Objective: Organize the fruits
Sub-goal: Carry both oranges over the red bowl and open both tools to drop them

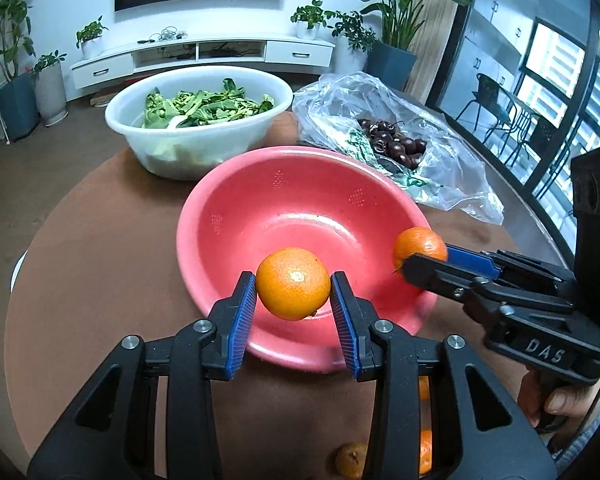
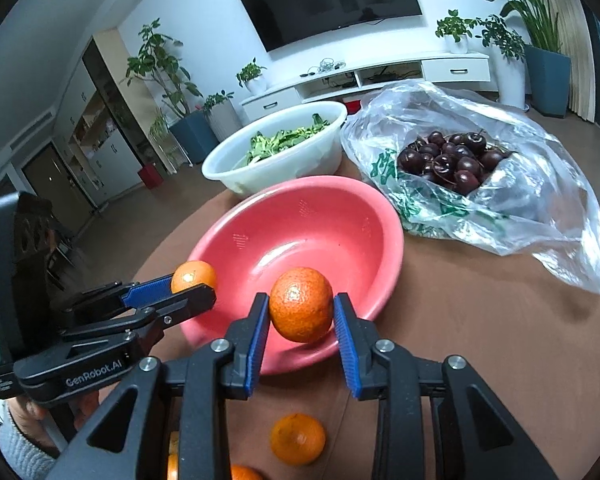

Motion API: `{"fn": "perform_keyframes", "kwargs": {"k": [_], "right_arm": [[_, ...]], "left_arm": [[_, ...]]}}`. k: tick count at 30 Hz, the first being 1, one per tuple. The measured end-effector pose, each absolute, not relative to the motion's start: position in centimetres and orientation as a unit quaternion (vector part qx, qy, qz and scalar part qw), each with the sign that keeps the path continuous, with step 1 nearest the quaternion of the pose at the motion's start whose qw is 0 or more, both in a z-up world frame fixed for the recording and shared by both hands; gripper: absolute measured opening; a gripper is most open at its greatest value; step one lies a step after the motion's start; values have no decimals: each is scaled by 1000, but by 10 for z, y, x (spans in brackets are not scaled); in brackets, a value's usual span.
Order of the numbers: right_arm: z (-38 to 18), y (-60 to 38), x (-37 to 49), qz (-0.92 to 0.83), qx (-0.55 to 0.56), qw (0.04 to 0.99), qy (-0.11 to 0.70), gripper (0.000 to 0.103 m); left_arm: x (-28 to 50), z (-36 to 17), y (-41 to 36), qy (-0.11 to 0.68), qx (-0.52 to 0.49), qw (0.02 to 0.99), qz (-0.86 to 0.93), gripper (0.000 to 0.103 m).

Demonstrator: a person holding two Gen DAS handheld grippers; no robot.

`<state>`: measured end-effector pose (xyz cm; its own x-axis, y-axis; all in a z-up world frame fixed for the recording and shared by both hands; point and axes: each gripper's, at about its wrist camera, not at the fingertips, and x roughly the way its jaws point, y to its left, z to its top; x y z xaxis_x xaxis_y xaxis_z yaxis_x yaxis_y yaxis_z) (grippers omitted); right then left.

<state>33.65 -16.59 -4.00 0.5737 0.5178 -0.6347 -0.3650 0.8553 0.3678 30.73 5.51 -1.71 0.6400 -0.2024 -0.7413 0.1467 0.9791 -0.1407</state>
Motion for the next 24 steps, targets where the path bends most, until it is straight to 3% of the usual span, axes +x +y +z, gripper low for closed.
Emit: {"fn": "perform_keyframes", "kwargs": {"k": [6, 12, 24], "right_arm": [[-45, -156, 345, 242, 67, 887, 387, 36], [-43, -149, 343, 238, 38, 895, 376, 47], [-29, -161, 330, 235, 42, 903, 356, 48]], "left_arm": [[318, -27, 49, 420, -10, 903, -93, 36], [321, -33, 44, 415, 6, 906, -86, 45], [301, -20, 54, 400, -1, 913, -80, 46]]}}
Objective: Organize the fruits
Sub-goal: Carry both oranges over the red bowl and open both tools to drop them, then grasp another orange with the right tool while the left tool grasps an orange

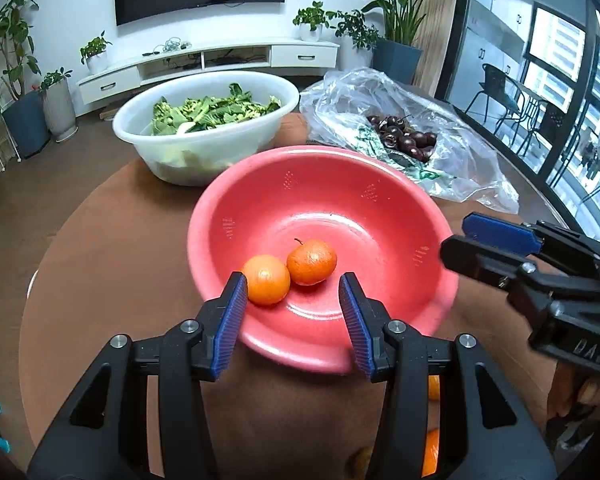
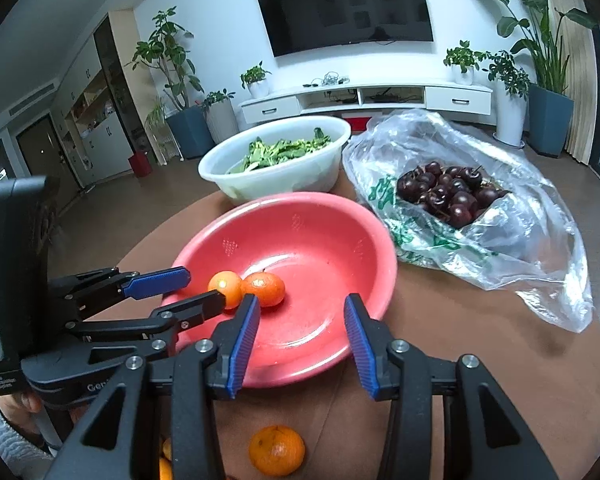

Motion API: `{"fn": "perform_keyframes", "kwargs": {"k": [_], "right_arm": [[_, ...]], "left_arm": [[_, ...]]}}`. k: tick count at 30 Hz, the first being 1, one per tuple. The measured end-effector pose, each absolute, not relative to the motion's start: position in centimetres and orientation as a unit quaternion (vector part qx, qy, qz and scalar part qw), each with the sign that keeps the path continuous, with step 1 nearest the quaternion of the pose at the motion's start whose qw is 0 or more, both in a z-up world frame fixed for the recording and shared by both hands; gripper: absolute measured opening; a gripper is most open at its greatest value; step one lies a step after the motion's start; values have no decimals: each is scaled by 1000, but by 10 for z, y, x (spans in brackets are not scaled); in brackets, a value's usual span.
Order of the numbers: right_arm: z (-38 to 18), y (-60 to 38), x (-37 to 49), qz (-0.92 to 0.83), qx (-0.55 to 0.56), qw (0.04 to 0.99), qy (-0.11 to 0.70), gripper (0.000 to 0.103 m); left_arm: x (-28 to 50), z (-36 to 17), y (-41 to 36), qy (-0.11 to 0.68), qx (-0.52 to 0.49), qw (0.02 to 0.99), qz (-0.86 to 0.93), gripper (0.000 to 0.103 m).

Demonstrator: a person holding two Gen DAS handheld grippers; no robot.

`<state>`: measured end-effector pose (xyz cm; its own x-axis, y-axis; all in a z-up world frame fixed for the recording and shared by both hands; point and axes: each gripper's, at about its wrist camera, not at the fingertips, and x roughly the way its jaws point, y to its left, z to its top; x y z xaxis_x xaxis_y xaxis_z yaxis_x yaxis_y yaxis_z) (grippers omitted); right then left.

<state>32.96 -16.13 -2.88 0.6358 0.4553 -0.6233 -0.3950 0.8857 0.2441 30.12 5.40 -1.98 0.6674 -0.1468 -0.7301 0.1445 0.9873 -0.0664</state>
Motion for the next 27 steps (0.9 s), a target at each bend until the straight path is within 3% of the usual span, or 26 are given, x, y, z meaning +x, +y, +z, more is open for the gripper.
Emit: {"fn": "perform_keyframes", "kwargs": {"k": [10, 27], "right_arm": [[-9, -185, 274, 244, 62, 909, 333, 56], [-62, -134, 208, 282, -42, 872, 398, 57]], "left_arm": [[228, -6, 70, 381, -22, 921, -71, 50], [135, -29, 91, 394, -53, 916, -53, 50]]}}
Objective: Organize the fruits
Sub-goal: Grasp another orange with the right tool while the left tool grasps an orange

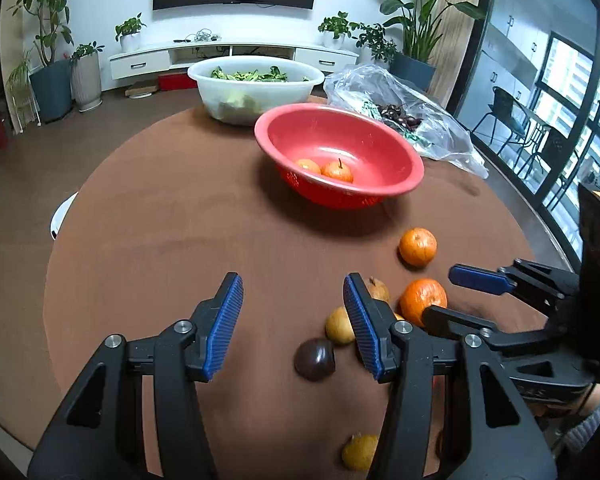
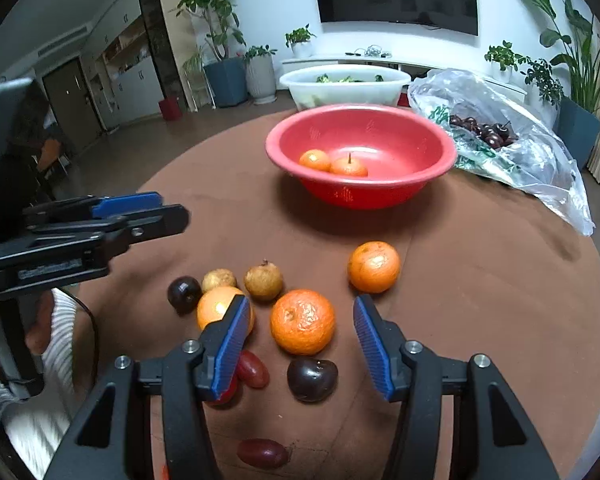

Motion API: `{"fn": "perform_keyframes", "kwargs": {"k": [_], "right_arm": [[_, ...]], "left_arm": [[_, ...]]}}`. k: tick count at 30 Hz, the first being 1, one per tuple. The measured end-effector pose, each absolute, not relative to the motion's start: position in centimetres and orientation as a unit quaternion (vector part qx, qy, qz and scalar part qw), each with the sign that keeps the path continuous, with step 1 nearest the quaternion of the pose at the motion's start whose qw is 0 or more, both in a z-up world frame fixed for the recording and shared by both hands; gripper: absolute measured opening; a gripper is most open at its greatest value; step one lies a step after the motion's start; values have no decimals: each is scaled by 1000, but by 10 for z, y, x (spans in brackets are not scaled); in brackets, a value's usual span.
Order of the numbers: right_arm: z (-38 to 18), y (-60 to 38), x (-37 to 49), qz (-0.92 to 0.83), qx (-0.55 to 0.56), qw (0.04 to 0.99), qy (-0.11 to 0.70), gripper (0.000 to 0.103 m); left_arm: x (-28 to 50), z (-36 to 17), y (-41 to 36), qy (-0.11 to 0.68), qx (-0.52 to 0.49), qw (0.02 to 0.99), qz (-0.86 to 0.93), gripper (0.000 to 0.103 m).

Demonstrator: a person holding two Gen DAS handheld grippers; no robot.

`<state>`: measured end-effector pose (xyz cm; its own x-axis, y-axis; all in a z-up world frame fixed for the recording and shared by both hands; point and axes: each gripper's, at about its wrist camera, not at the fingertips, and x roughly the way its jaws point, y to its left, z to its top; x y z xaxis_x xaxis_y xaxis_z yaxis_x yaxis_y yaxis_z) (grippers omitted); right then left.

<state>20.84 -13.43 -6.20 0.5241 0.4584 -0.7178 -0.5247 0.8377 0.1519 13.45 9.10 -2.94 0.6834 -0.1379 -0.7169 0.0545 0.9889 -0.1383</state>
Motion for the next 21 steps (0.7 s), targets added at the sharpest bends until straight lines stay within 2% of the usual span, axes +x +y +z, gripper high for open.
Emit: {"fn": "perform_keyframes", "kwargs": {"k": [3, 8, 21], "right_arm": [[-68, -131, 209, 280, -51, 868, 407, 57], [-77, -127, 210, 278, -55, 860, 425, 42], [-60, -148, 211, 287, 4, 869, 404, 41]], "left_arm": [[127, -32, 89, 396, -53, 915, -55, 50], [126, -31, 84, 400, -51, 913, -62, 50], [117, -38, 42, 416, -24, 904, -98, 50]]}}
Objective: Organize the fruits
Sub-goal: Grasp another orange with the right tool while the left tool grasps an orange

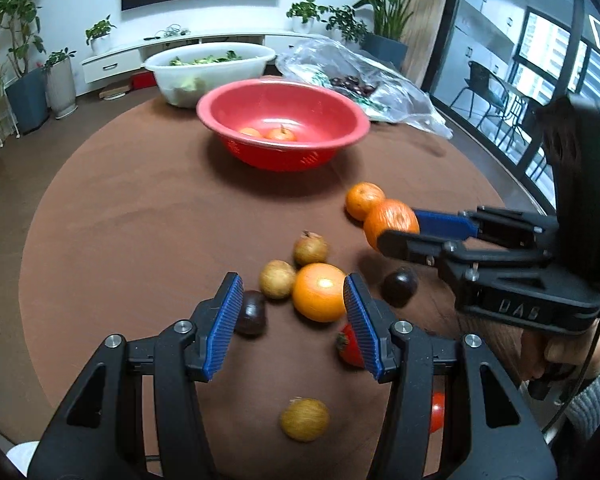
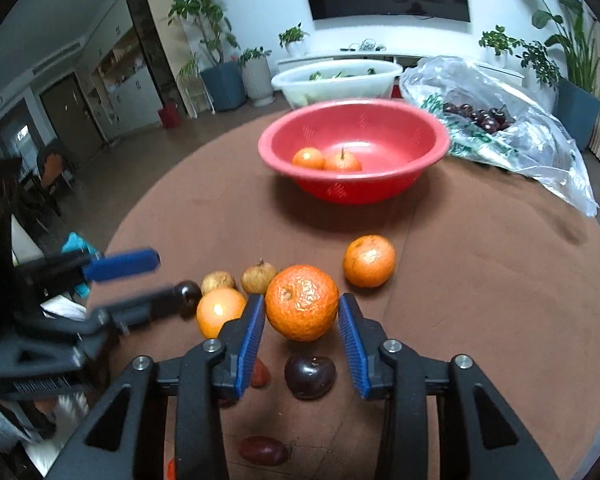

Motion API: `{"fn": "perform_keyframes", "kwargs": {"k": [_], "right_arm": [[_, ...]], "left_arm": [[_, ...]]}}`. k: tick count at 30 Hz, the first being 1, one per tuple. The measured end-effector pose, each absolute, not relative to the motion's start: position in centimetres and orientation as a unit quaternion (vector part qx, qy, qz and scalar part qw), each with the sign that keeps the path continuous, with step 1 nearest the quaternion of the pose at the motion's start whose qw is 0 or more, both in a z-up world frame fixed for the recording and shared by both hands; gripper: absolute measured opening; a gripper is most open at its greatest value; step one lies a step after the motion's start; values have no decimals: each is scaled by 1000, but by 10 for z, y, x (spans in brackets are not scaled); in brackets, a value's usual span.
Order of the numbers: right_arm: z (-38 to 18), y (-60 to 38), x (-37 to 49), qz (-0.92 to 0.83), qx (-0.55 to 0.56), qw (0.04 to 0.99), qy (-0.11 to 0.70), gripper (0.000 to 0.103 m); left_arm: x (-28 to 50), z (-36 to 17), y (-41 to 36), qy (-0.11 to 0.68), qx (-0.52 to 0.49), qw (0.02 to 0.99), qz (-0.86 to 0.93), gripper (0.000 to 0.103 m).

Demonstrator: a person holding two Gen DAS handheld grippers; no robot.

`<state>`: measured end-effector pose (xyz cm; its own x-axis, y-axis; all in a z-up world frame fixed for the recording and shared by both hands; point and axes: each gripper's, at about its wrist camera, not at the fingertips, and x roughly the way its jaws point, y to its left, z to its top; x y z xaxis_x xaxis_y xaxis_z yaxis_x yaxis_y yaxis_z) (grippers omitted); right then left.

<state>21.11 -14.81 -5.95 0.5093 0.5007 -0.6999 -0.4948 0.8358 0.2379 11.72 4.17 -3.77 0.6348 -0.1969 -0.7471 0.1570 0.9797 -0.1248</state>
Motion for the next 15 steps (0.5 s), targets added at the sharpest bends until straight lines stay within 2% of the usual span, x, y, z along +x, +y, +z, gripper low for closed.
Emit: {"fn": "perform_keyframes", "kwargs": {"k": [15], "right_arm": [[-44, -168, 209, 279, 32, 881, 381, 41]], "left_arm": [[129, -58, 15, 448, -31, 890, -77, 50]]}}
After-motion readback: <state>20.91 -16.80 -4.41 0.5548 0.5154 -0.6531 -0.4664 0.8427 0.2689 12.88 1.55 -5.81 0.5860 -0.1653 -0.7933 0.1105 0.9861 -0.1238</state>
